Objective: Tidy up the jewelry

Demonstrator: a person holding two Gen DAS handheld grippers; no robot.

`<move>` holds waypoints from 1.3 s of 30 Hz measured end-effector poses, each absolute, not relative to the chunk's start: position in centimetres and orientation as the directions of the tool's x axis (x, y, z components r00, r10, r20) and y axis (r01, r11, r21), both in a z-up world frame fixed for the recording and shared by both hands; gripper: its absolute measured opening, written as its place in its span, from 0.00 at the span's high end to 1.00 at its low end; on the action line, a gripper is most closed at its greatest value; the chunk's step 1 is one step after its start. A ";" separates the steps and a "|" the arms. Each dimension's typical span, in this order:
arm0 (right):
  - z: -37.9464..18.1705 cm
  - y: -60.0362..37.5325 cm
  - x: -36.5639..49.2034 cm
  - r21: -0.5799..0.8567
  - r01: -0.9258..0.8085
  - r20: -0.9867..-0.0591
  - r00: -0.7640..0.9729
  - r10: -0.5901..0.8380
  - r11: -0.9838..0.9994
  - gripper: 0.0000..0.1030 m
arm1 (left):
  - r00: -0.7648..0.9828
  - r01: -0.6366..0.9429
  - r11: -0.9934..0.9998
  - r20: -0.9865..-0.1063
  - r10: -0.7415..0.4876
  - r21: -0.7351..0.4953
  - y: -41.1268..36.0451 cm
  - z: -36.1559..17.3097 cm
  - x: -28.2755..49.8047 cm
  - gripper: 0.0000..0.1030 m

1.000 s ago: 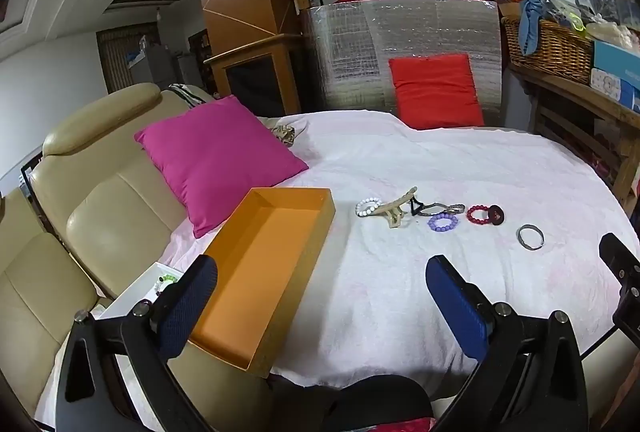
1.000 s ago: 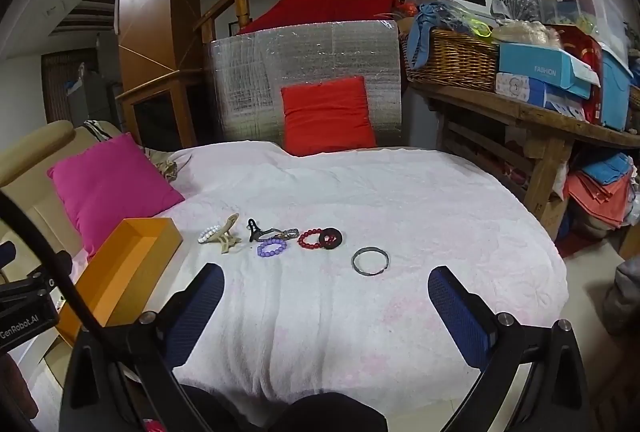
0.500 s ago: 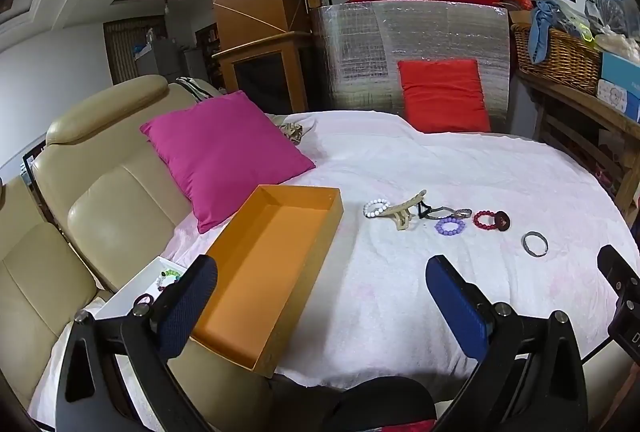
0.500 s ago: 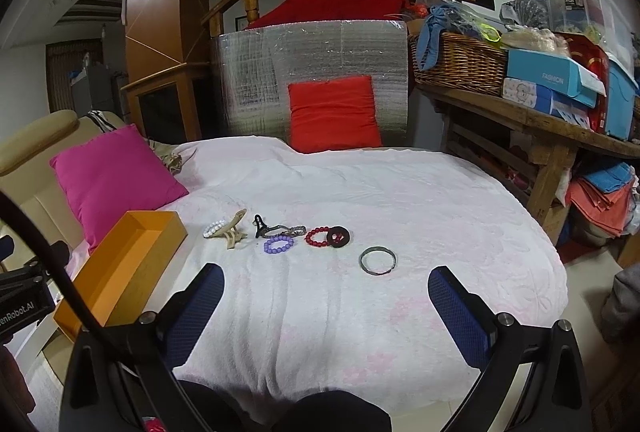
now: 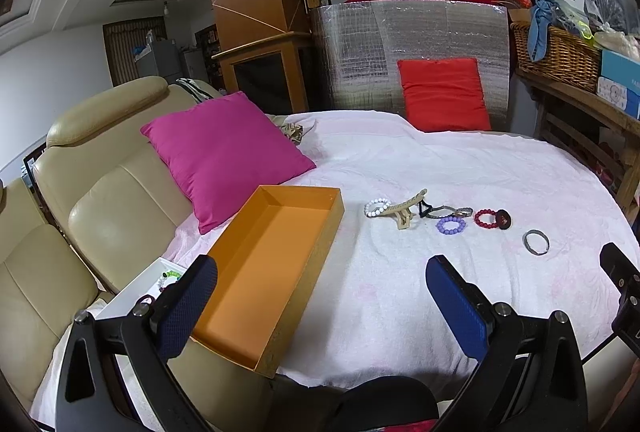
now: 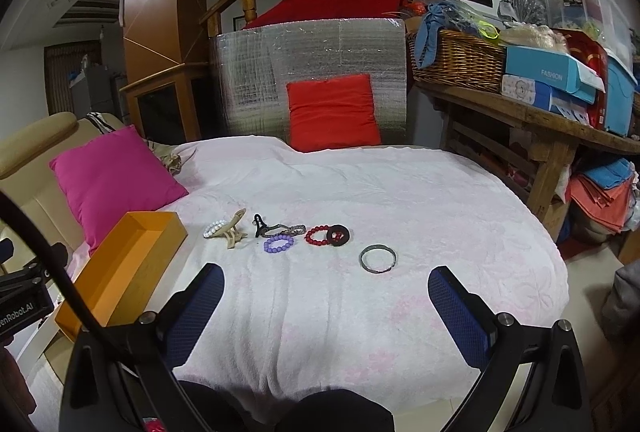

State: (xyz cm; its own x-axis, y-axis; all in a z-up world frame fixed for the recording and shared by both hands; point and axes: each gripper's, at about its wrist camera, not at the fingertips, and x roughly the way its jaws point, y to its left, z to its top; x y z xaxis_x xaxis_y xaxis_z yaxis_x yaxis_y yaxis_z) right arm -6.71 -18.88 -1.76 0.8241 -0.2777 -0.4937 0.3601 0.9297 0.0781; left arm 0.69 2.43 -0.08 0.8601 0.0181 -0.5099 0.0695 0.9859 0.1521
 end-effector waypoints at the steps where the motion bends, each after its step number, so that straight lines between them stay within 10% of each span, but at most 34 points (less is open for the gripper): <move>1: -1.8 -18.9 -6.7 0.078 0.360 -0.493 0.824 -0.278 0.930 0.00 | 0.860 0.069 0.986 -0.510 0.019 0.153 2.4 -0.1 0.7 0.00; 39: -1.3 -19.3 -5.7 0.094 0.355 -0.499 0.825 -0.265 0.930 0.00 | 0.853 0.042 0.986 -0.520 0.048 0.161 2.2 0.0 2.4 0.00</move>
